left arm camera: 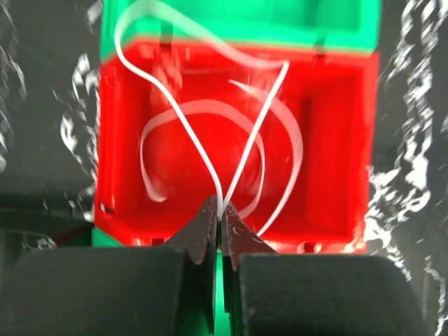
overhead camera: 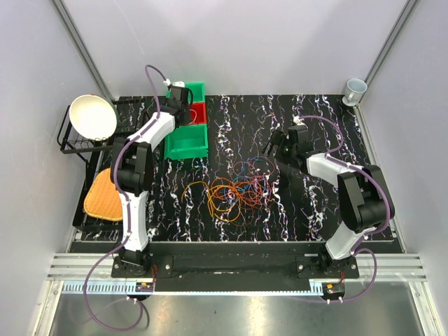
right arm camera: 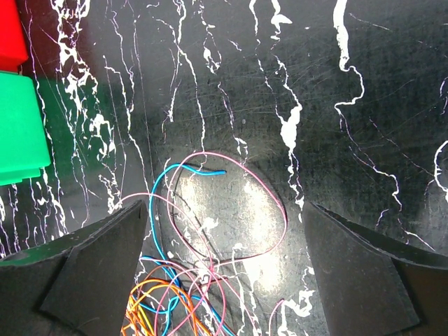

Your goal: Untangle the cables

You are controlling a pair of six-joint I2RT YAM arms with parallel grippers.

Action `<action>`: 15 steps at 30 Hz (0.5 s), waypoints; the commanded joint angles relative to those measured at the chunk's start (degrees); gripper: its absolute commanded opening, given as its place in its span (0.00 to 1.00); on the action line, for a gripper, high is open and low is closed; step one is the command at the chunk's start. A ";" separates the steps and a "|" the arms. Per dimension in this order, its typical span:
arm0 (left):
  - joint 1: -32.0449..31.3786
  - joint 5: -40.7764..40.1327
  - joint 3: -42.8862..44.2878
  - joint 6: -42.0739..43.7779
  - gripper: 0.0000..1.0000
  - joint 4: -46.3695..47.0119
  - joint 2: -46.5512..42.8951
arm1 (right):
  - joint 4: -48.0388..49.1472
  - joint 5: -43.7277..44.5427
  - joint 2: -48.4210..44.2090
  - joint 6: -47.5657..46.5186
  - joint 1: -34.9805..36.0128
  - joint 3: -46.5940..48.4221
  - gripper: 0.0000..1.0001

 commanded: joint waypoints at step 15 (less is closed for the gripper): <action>0.36 1.66 7.61 -2.19 0.00 -2.47 1.54 | 2.22 -4.47 1.49 1.34 -1.24 2.28 0.96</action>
